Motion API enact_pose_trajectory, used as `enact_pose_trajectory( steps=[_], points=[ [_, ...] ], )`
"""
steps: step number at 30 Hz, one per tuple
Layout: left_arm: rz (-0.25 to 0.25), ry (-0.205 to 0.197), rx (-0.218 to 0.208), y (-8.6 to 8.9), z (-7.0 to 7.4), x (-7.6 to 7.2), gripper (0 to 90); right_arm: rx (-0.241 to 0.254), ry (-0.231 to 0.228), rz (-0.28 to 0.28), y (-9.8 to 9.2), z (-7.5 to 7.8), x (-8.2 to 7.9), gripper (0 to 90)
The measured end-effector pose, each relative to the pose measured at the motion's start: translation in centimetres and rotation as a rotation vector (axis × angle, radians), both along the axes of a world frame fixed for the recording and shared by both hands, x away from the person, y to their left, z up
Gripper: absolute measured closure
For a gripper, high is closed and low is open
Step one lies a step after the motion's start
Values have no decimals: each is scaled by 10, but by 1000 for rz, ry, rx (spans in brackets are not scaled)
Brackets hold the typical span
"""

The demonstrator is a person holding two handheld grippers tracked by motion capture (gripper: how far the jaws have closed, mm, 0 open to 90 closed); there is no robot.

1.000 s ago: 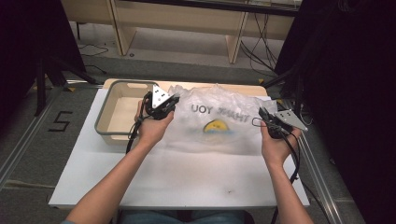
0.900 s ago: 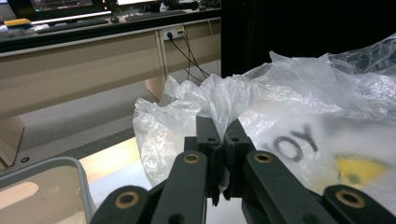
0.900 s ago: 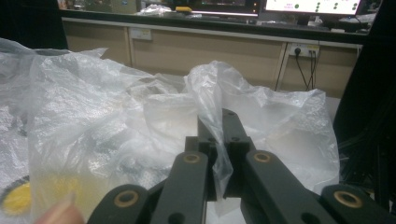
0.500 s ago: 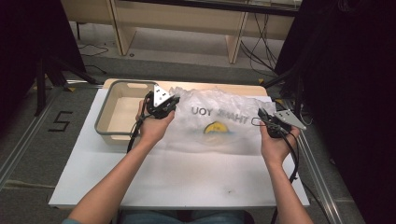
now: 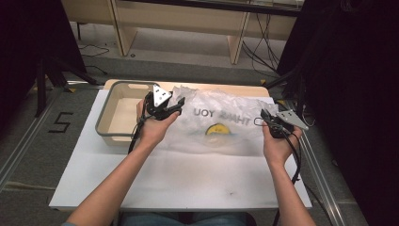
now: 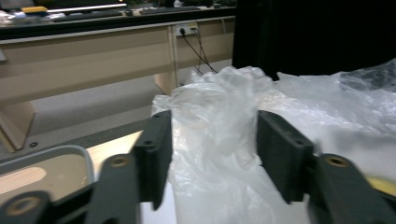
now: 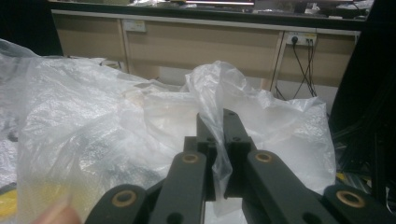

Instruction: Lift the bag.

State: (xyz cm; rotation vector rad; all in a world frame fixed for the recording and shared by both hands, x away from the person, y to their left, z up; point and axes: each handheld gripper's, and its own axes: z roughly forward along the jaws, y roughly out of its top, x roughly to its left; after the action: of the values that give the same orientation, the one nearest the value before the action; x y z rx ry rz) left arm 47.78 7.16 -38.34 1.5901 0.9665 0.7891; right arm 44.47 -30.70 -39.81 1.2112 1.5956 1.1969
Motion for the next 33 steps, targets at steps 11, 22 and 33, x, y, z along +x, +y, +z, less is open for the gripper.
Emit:
enact_pose_trajectory(
  steps=[11, 22, 33],
  points=[
    [-29, -5, -20, 5, 5, -10, 328, -1, 8, -13, -2, 0, 3, 885],
    [-40, -12, 9, 4, 5, -16, 278, 1, 13, -19, -5, 1, 4, 862],
    [-53, 16, 22, 5, -5, -18, 286, 0, -14, -30, -10, 6, -1, 737]
  ],
)
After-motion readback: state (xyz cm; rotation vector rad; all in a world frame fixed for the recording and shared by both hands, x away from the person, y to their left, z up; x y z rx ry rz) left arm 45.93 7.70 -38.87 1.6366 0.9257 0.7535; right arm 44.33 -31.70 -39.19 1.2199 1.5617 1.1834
